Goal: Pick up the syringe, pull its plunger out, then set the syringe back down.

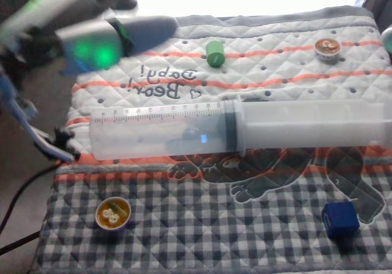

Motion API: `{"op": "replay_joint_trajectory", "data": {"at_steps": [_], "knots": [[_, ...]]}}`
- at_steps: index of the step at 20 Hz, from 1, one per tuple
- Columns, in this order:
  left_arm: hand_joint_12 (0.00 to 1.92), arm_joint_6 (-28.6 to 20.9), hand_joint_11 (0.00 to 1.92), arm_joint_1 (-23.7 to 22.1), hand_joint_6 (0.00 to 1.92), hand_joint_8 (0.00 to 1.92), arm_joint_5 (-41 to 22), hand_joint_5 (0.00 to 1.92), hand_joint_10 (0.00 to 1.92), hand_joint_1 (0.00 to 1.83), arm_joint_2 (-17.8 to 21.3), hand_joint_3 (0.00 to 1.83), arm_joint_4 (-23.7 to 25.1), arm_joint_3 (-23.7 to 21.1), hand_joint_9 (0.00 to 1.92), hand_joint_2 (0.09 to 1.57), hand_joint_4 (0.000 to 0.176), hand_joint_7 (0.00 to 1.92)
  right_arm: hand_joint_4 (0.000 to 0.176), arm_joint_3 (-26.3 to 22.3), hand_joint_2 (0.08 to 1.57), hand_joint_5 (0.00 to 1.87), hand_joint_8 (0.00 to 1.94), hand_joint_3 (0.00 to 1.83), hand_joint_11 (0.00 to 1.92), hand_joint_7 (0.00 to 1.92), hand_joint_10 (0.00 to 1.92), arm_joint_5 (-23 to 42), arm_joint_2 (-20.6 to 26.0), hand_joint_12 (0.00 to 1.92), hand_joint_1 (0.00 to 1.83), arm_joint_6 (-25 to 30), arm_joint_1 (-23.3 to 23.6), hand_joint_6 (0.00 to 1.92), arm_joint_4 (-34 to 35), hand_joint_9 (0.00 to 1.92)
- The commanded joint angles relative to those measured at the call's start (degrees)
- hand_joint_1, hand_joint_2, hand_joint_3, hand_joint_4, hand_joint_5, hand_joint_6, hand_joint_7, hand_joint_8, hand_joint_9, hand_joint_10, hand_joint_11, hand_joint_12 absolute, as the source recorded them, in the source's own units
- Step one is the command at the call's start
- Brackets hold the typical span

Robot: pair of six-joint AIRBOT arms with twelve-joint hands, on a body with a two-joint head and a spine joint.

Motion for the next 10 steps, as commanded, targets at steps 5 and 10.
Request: {"op": "replay_joint_trajectory", "data": {"at_steps": [5, 10], "knots": [[1.20, -0.6, 0.19, 2.3, 0.05, 0.03, 29.5, 0.40, 0.08, 0.66, 4.9, 0.00, 4.2, -4.9, 0.57, 1.26, 0.002, 0.48, 0.095, -1.4, 1.09, 0.11, 0.01, 0.00, 0.00, 0.20, 0.00, 8.0, 2.0, 0.66, 0.60, -2.9, 1.8, 0.00, -0.2, 0.18], [1.08, 6.0, 0.05, 2.9, 0.00, 0.00, 41.8, 0.12, 0.01, 0.19, 6.0, 0.00, 3.6, -7.8, 0.54, 1.27, 0.030, 0.23, 0.050, -2.9, 1.18, 0.12, 0.03, 0.01, 0.00, 0.27, 0.03, 8.1, 2.7, 1.03, 0.55, -8.0, 4.5, 0.01, -1.9, 0.38]]}}
